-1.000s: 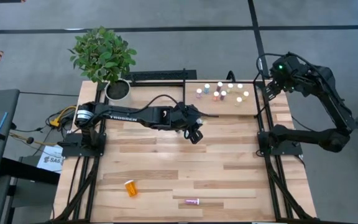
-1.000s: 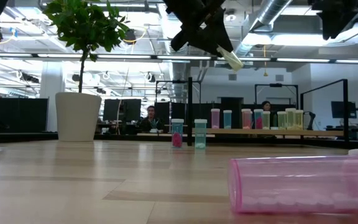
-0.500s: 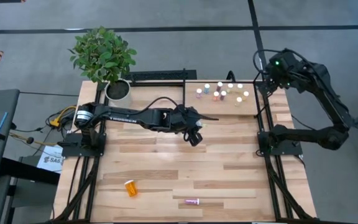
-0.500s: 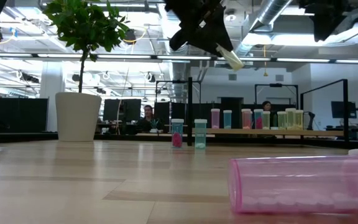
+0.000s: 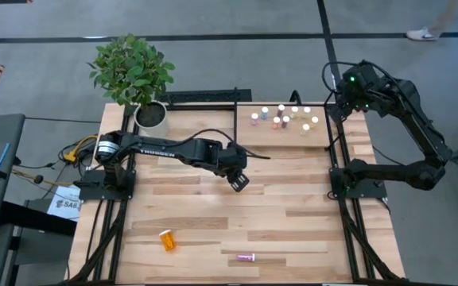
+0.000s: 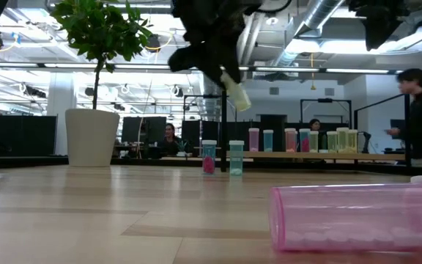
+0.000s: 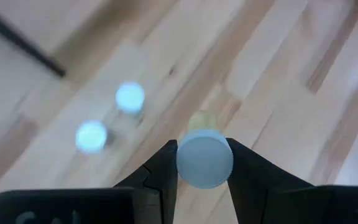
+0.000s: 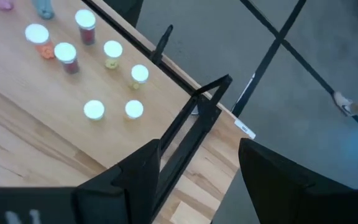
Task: Pick and place medicine bottles onto shelf by color
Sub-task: Move the yellow pill bottle to the center of the table
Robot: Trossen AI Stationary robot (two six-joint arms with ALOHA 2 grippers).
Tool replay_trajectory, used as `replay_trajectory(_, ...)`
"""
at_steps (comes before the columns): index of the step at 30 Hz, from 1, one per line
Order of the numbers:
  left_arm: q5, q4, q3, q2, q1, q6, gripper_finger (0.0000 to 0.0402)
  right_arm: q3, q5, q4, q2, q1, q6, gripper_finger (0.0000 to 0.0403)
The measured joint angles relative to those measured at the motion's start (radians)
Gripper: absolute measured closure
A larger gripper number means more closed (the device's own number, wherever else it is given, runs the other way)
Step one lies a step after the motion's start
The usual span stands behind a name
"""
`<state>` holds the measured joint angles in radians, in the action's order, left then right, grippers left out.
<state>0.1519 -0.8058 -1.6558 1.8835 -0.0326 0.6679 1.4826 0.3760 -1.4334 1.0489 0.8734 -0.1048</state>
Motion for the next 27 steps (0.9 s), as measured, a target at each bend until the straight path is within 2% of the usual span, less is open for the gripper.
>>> replay_trajectory(9,-0.051,-0.194,0.000,0.000,0.001,0.064,0.0306,0.000,-0.131,0.043,0.003,-0.001,0.011,0.0165)
replay_trajectory(17,-0.038,-0.412,0.025,-0.001,0.049,0.132,0.0306,0.000,-0.146,0.109,0.031,-0.002,-0.028,0.0165)
replay_trajectory(27,-0.040,-0.317,0.140,-0.002,0.148,0.112,0.0306,0.000,-0.147,0.104,0.078,-0.002,-0.029,0.0165)
